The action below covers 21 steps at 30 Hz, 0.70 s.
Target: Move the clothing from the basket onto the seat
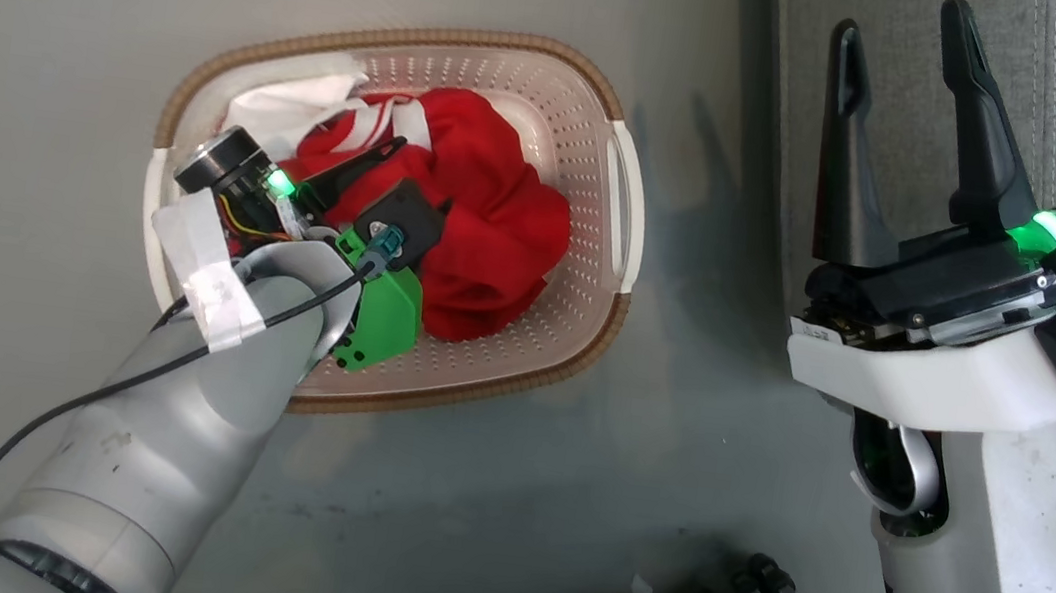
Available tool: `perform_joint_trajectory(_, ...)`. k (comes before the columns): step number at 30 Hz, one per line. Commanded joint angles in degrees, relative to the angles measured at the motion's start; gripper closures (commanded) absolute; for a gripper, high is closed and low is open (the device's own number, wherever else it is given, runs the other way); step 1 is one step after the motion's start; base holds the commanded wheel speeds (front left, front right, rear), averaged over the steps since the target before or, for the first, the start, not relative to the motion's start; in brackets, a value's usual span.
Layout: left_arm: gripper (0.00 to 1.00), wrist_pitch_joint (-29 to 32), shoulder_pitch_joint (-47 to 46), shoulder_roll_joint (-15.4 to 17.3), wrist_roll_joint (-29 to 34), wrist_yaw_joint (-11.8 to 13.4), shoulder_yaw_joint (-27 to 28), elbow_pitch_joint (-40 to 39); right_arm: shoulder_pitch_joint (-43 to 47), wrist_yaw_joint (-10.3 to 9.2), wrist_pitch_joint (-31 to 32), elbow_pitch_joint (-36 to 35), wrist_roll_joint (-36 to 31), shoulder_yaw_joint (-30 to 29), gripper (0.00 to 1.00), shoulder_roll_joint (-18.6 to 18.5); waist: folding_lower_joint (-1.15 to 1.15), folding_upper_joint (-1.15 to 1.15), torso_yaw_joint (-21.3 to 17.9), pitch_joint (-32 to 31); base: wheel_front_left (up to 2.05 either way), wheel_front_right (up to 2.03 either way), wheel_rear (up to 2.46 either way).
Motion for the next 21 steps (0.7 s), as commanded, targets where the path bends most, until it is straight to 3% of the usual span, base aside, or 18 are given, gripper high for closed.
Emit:
perform_joint_trajectory(1, 0.0, 0.29, -2.12, 1.1, 0.68, -0.11, -0.74, 1.39, -1.2, 0.0, -0.19, -0.46, 0.5, 0.45, 0.0, 0.55, -0.01, 0.0, -5.65, 7.2, 0.0, 0.0, 0.0)
perform_joint_trajectory(9, 0.0, 3.12, -7.46, 3.71, 0.41, -0.1, -3.12, 9.57, -2.26, 0.0, -0.19, -0.67, 1.73, 1.82, 0.0, 0.93, -0.01, 0.0, -8.53, 10.69, 0.0, 0.0, 0.0)
perform_joint_trajectory(21, 0.0, 9.84, -11.87, 5.89, 4.75, 3.33, -7.95, 12.63, -3.12, 0.0, -0.19, -0.85, 4.05, 3.37, 0.0, 1.03, -0.01, 0.0, -9.53, 13.61, 0.0, 0.0, 0.0)
